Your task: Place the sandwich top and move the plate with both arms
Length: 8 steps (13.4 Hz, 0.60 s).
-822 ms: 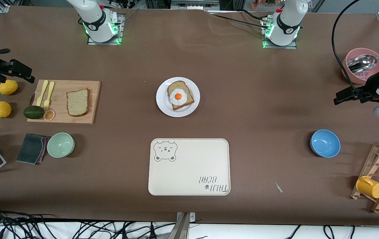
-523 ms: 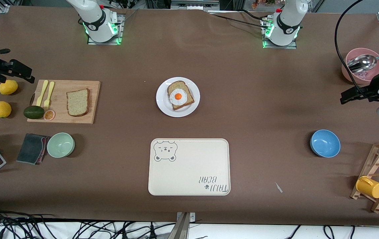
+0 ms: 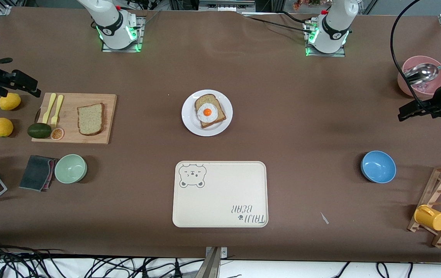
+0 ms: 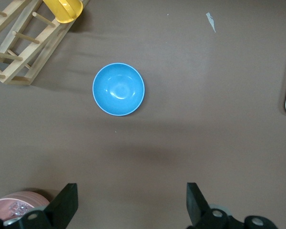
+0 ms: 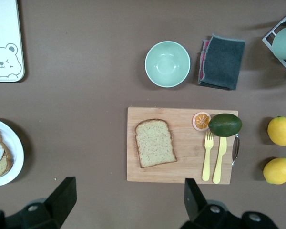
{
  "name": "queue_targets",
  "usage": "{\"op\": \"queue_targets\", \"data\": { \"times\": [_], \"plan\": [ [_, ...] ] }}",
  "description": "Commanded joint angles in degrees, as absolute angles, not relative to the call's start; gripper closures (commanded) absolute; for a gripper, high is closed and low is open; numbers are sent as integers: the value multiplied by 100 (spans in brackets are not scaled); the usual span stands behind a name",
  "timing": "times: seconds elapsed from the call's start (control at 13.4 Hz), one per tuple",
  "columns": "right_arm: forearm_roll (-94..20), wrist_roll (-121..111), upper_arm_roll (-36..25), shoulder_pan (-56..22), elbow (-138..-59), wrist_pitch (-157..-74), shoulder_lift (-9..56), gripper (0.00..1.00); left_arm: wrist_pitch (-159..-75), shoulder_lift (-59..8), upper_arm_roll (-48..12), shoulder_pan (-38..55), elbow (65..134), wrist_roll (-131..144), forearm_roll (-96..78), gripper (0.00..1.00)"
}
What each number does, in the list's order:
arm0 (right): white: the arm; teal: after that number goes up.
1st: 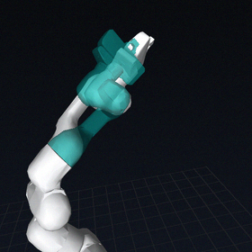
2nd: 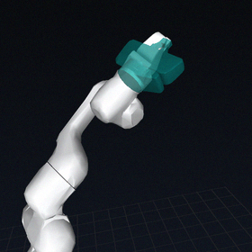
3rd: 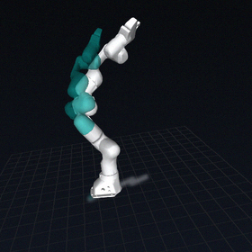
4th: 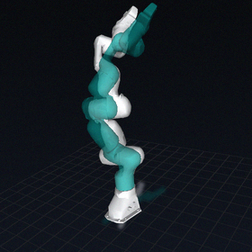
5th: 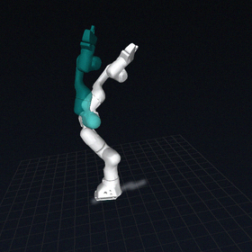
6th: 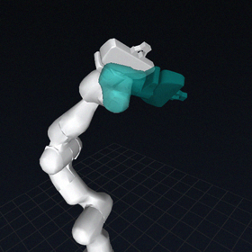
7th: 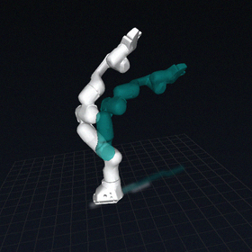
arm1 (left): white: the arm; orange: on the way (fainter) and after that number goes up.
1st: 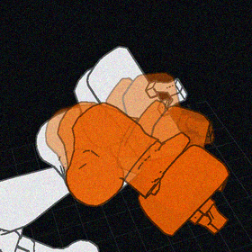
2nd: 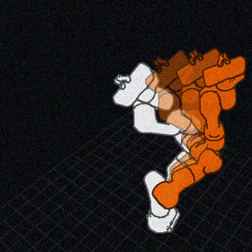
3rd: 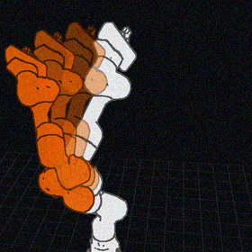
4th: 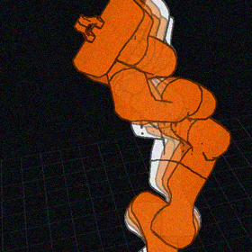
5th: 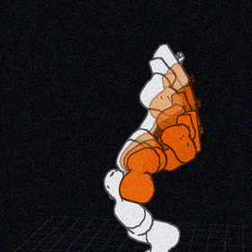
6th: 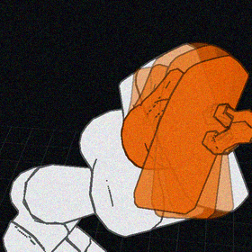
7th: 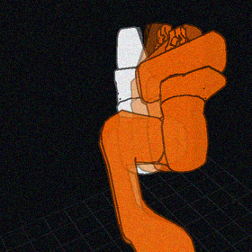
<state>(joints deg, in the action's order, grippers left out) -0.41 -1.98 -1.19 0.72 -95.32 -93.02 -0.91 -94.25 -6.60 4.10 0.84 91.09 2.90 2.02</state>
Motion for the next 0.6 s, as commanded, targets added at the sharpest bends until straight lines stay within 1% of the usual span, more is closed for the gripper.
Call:
{"op": "queue_targets", "data": {
  "times": [0.0,0.52],
  "plan": [
    [9,-211,-62,132,-9387,-9255,-35,0,-9290,-694,404,105,8982,308,158,0],
    [0,-220,-62,132,-9387,-9246,-26,0,-9290,-694,413,97,8983,316,-114,0]
  ]
}}
